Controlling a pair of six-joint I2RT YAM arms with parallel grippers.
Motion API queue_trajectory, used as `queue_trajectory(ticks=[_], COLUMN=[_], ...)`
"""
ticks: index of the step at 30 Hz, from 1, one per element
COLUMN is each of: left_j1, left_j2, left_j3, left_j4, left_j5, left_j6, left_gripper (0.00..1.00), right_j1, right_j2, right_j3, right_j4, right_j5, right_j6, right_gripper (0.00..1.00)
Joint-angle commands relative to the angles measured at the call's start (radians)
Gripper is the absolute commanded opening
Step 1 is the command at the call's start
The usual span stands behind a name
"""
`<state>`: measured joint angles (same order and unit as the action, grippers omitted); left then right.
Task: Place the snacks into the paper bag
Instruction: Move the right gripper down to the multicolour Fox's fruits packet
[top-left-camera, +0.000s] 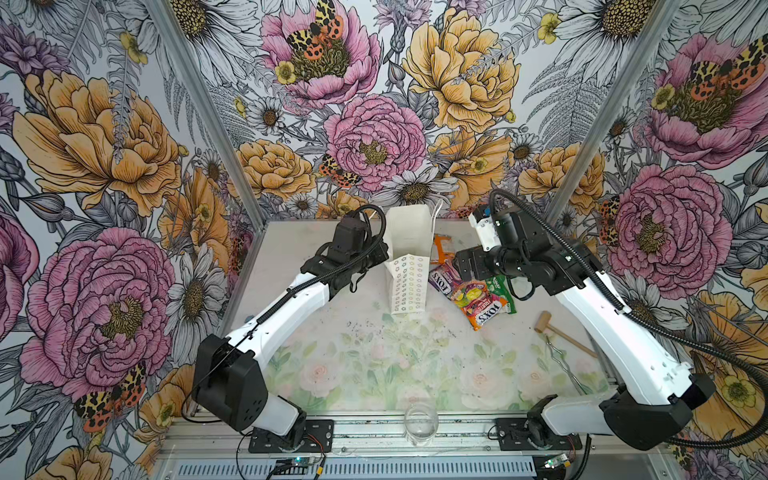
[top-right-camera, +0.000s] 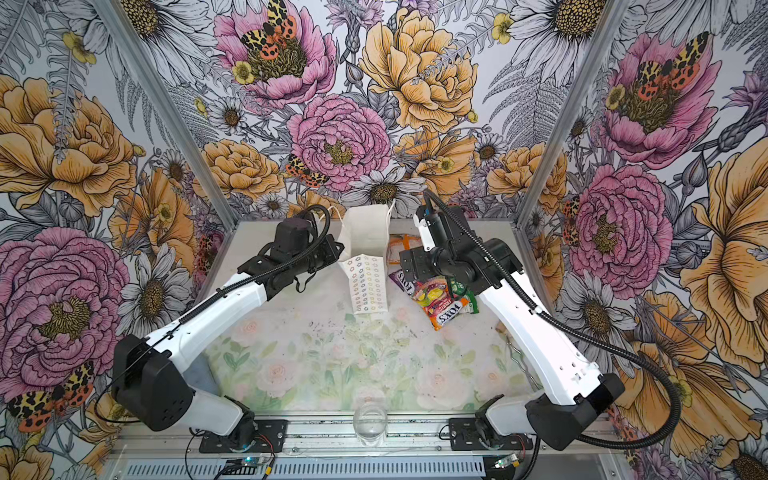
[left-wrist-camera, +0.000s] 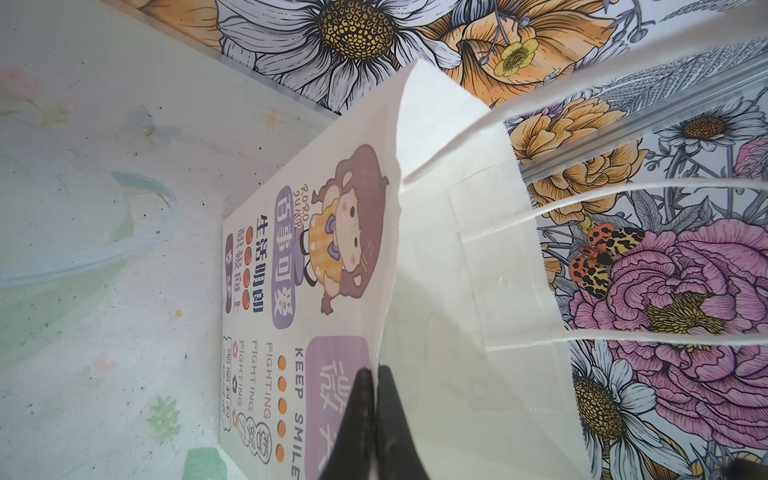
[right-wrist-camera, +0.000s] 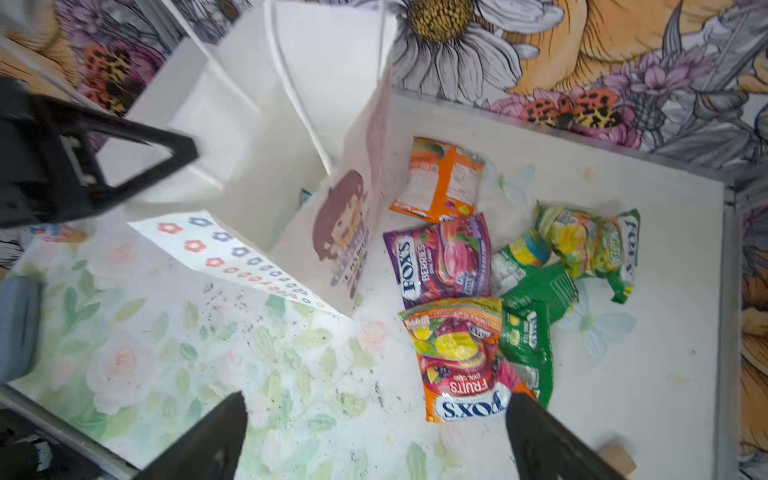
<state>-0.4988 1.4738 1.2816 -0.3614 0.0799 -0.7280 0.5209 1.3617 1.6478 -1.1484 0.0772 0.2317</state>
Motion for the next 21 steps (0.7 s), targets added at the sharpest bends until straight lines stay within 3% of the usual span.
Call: queue_trajectory(ticks=[1,10,21], left_j1=[0.012,0.013,0.015], left_j2=[-0.010,-0.013,-0.018], left_j3=[-0.015,-0.023,-0.024], left_j4=[0.027,0.033,0.035], left_j5=[0.034,0.037,0.047], left_j6=[-0.007,-0.008,-0.008], left_gripper=[0.00,0.00,0.00], right_j1=[-0.020,-0.077,-0.085], right_j2=[-0.026,0.000,0.121], right_j3=[-0.073,-0.254,-0.322], right_j4=[-0.063,-0.060,0.004], right_j5=[0.080,0.118,0.170], right_j6=[0.028,0.034,-0.035], right_gripper=[1.00,1.00,0.99])
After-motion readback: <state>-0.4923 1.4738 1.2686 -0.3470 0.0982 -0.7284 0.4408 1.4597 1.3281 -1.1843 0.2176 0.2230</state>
